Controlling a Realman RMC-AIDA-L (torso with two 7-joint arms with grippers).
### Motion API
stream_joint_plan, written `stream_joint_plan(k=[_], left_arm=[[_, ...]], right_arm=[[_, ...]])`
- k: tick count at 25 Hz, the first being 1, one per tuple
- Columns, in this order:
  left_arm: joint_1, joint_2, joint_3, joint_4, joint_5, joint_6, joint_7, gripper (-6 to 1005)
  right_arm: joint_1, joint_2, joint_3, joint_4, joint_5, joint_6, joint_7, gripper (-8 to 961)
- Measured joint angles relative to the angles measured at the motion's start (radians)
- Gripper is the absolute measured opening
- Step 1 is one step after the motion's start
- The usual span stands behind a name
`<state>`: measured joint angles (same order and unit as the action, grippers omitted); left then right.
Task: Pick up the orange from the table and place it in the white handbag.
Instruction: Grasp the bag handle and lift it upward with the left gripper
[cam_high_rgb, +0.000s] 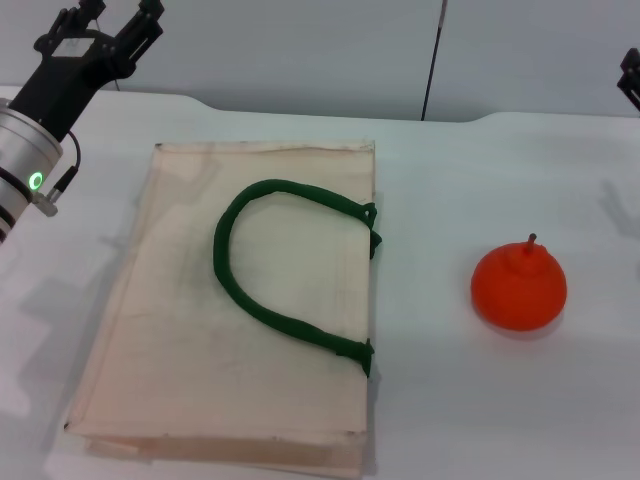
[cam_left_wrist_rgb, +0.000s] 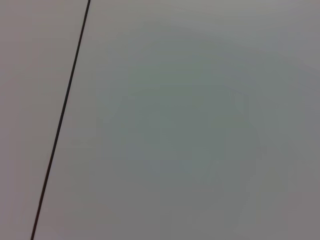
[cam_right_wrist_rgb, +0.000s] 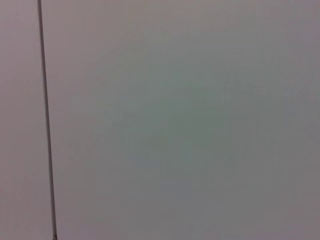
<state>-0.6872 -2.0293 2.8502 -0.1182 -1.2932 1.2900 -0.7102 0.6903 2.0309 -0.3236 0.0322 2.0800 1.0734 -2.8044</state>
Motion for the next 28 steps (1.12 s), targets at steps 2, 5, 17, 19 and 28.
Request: stream_joint_plan(k=[2,5,17,19,28], left_arm=[[0.0,0.0,0.0,0.0,0.0,0.0,0.0,860],[0.0,0.0,0.0,0.0,0.0,0.0,0.0,860],[-0.013,0.009,0.011,-0.028,0.05,-0.019,-0.166,859],[-0.032,0.025,0.012,-0.073,0.138,-0.032,-0.303,858],[-0.115,0.094,0.012,-0.306,0.543,0.109,-0.849,858]], right_arm=[[0.0,0.0,0.0,0.0,0.0,-0.001,0.0,889],[0.0,0.0,0.0,0.0,0.0,-0.001,0.0,888],[0.0,0.0,0.0,0.0,0.003,-0.001,0.001,883],[-0.001,0.0,0.0,0.0,0.004,-0.001,0.001,882],[-0.003,-0.001,-0.001,0.0,0.0,-0.003,0.002,879]])
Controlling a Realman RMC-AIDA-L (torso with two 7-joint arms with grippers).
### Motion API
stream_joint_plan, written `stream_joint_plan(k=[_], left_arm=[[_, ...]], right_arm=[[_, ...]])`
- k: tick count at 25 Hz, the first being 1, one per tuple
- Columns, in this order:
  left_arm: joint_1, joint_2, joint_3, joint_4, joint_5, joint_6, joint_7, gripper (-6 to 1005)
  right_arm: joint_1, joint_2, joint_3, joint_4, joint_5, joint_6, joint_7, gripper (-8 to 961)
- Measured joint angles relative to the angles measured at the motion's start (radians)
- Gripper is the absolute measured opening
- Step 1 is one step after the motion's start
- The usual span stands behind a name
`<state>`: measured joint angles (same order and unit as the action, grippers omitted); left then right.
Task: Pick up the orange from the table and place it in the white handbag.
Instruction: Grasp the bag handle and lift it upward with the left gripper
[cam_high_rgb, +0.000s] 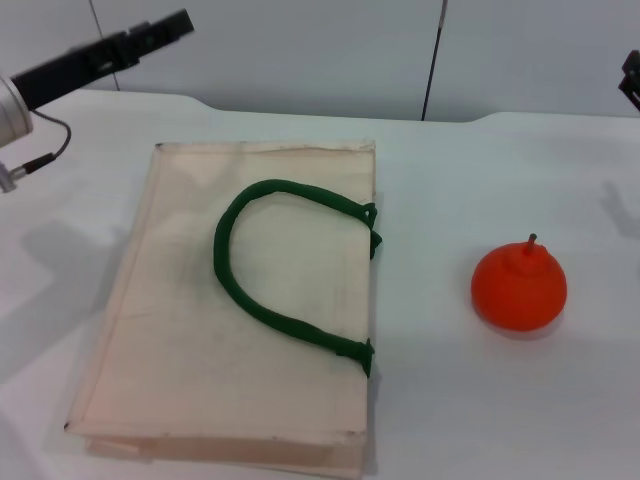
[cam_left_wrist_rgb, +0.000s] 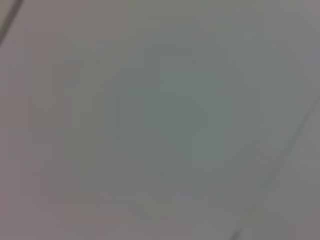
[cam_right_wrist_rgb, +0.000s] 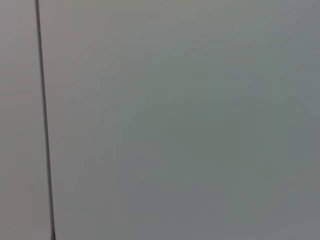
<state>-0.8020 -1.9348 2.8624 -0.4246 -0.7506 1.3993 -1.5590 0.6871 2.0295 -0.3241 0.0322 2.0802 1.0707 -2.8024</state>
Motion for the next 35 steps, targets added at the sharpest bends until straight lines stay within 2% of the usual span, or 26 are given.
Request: stream_joint_plan(k=[6,9,10,12,16,26,35], left_arm=[[-0.063,0.027,0.001,-0.054,0.315,0.064,-0.152,857],[-0.108,0.031,0.002,-0.055,0.472,0.065,-0.219,857],[-0.108,0.031,0.002,-0.055,0.472,0.065,-0.219,857],[-0.145,0.026,0.002,-0.053,0.566,0.051,-0.259,857],[-0.172,0.019,0.001,-0.047,0.626,0.003,-0.33,856],[-0.188,0.008,0.0,-0.033,0.667,-0.045,-0.349,843],[-0.199,0.007,0.0,0.029,0.716,-0.091,-0.353,819]], right_arm=[[-0.002,0.0,0.0,0.0,0.0,0.0,0.0,876],[-0.002,-0.001,-0.001,0.0,0.0,0.0,0.0,875],[-0.002,-0.001,-0.001,0.0,0.0,0.0,0.0,875],[0.0,-0.001,-0.001,0.0,0.0,0.0,0.0,874],[0.006,-0.001,-0.003,0.0,0.0,0.0,0.0,872],[0.007,0.0,0.0,0.0,0.0,0.0,0.002,868],[0.011,0.0,0.001,0.0,0.0,0.0,0.003,864]])
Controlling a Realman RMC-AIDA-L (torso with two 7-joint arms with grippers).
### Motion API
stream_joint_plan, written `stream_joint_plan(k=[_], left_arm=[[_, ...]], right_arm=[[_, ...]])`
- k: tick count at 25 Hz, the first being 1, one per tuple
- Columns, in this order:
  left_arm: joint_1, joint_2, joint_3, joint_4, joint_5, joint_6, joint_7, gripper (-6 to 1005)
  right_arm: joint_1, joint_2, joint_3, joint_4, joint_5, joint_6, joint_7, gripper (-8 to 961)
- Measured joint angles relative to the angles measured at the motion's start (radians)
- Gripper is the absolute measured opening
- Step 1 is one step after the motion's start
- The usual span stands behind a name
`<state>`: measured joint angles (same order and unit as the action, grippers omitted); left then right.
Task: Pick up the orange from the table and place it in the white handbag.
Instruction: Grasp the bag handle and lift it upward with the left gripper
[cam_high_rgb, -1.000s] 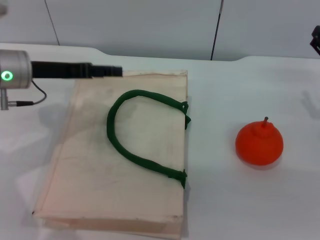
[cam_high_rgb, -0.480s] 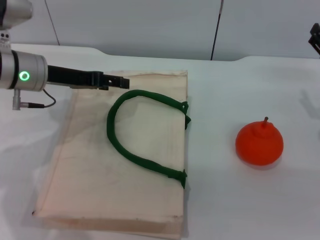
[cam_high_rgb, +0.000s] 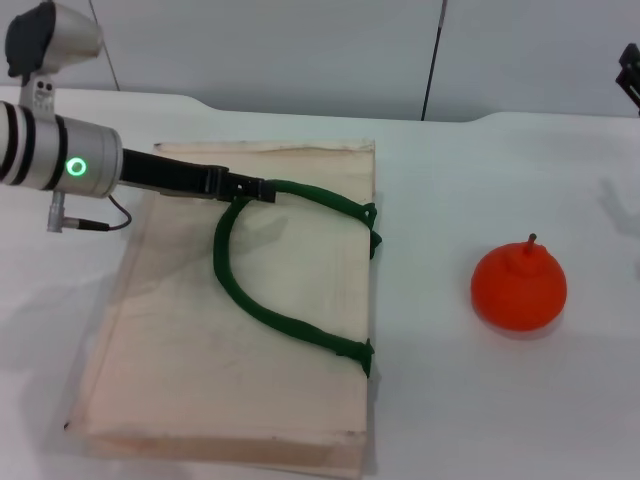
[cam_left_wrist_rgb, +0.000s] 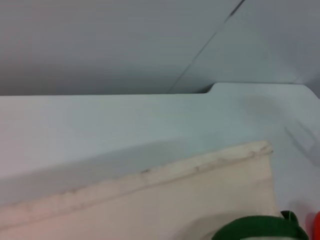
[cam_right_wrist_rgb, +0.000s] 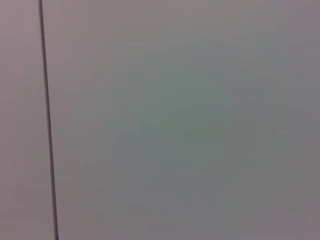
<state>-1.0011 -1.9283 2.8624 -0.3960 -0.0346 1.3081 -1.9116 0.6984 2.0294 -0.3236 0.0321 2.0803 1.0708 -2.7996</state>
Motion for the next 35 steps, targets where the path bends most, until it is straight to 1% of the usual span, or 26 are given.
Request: stream_joint_plan(k=[5,16,21,24,27,32,35], left_arm=[[-0.009,-0.001,0.0,0.005,0.021,-0.008,0.0,806],[-0.01,0.0,0.0,0.005,0.028,-0.018,0.007,369],[-0.01,0.0,0.0,0.005,0.024,-0.022,0.009,153],[-0.01,0.002,0.0,0.005,-0.005,-0.005,0.031,143],[-0.01,0.009,0.0,-0.003,-0.072,0.066,0.086,136],[0.004,0.037,0.0,-0.039,-0.264,0.287,0.22,136],[0.015,0.056,0.0,-0.076,-0.361,0.449,0.296,137]], right_arm=[[0.0,0.0,0.001,0.001,0.0,0.0,0.0,862],[0.0,0.0,0.001,0.002,0.003,0.0,0.0,858],[-0.002,0.0,0.001,0.002,0.003,0.0,0.0,856],[-0.007,0.0,0.001,0.002,0.004,0.0,0.0,855],[-0.011,0.0,0.002,0.002,0.006,0.0,0.0,853],[-0.016,-0.001,0.002,0.002,0.009,0.0,0.0,851],[-0.016,-0.002,0.003,0.0,0.01,0.0,0.01,850]])
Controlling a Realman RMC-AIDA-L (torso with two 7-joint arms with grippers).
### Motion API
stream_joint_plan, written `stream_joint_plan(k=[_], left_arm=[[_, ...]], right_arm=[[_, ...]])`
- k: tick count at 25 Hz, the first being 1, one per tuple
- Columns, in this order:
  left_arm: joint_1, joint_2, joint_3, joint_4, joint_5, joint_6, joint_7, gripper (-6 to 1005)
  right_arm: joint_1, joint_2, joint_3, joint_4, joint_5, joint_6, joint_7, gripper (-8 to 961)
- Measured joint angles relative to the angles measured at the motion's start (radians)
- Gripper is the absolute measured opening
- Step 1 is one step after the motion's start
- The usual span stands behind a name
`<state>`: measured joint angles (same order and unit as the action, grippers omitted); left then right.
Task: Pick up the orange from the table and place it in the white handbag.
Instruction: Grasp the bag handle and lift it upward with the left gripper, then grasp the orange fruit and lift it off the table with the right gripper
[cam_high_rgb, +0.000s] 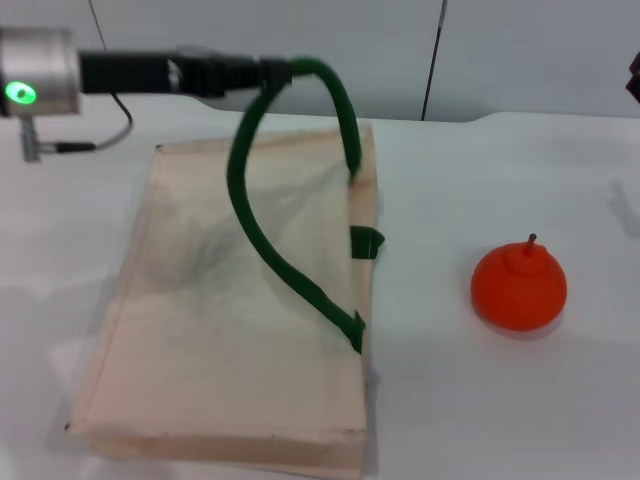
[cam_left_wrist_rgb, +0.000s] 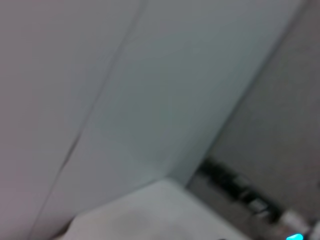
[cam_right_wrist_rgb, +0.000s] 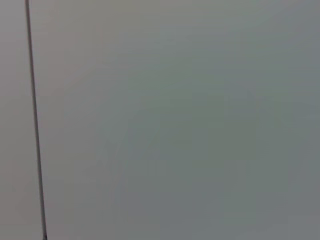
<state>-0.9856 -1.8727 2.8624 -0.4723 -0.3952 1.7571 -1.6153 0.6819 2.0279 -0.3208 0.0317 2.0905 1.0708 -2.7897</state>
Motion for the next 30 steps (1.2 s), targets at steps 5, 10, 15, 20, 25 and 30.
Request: stream_joint_plan(k=[5,10,15,20,25,30], left_arm=[[0.016,0.04,0.0,-0.06,-0.077,0.233,0.065,137],[0.033,0.06,0.002,-0.064,-0.124,0.287,0.059,134],[0.035,0.065,0.002,-0.062,-0.138,0.291,0.033,134],[0.04,0.068,0.002,-0.065,-0.153,0.293,0.026,134],[0.045,0.069,0.001,-0.069,-0.156,0.291,0.021,134],[0.049,0.068,0.001,-0.069,-0.172,0.289,0.02,134]], right_arm=[[-0.006,-0.002,0.0,-0.011,0.001,0.0,0.053,848],[-0.023,-0.003,-0.001,-0.019,-0.002,0.006,0.076,846],[-0.044,-0.006,-0.023,-0.072,-0.031,0.014,0.247,844],[-0.08,-0.011,-0.073,-0.189,-0.179,0.048,0.49,842],[-0.119,-0.042,-0.12,-0.372,-0.515,0.174,0.8,840],[-0.107,-0.076,-0.126,-0.421,-0.783,0.244,0.87,838]])
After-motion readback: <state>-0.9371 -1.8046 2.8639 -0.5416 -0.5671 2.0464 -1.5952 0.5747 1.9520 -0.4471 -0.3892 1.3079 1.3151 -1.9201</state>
